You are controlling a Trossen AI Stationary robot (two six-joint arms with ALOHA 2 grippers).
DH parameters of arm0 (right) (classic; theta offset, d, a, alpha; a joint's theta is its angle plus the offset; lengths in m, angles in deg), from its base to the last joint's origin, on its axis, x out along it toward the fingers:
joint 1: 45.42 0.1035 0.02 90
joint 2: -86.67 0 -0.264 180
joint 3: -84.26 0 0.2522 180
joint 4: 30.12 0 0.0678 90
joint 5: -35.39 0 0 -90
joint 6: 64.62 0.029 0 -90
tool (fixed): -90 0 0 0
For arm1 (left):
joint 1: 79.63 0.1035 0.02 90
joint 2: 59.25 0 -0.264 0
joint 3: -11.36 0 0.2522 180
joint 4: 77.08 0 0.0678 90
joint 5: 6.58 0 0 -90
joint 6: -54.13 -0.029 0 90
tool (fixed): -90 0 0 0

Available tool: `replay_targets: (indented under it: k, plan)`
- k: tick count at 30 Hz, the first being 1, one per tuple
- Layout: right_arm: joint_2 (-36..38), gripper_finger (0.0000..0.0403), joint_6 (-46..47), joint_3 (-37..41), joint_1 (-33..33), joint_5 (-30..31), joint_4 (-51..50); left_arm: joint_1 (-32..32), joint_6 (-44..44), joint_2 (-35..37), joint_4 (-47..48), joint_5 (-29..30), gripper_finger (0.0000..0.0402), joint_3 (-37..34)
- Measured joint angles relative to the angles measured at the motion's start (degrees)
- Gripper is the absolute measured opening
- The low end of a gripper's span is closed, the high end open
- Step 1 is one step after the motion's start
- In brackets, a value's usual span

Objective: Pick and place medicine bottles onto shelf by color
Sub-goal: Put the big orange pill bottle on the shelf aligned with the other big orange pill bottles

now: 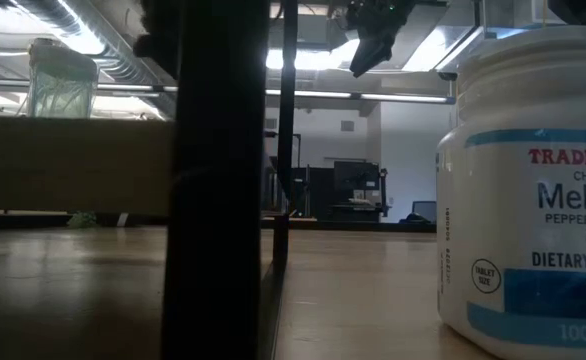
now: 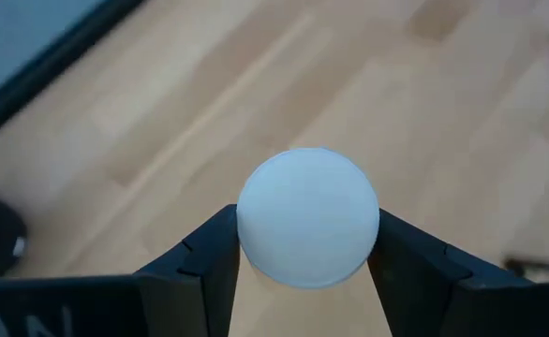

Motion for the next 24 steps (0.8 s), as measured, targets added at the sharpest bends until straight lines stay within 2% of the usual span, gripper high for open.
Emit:
replay_targets:
  k: [10, 19, 22, 24]
  plan:
    - [0.0, 0.0208, 0.0, 0.0, 0.0, 0.0, 0.3, -13.6, 10.4, 2.0, 8.7, 1.1, 0.0187, 0.0]
    - [0.0, 0.0208, 1.1, 0.0, 0.1, -0.2, 1.9, -25.7, 27.8, 3.6, 16.0, 4.4, 0.0187, 0.0]
    - [0.0, 0.0208, 4.3, 0.0, 0.3, -3.6, 1.5, -29.7, 34.4, 3.6, 18.7, 5.0, 0.0187, 0.0]
    - [0.0, 0.0208, 2.6, 0.0, 0.3, -9.0, 1.5, -32.1, 38.4, 3.5, 20.5, 5.0, 0.0187, 0.0]
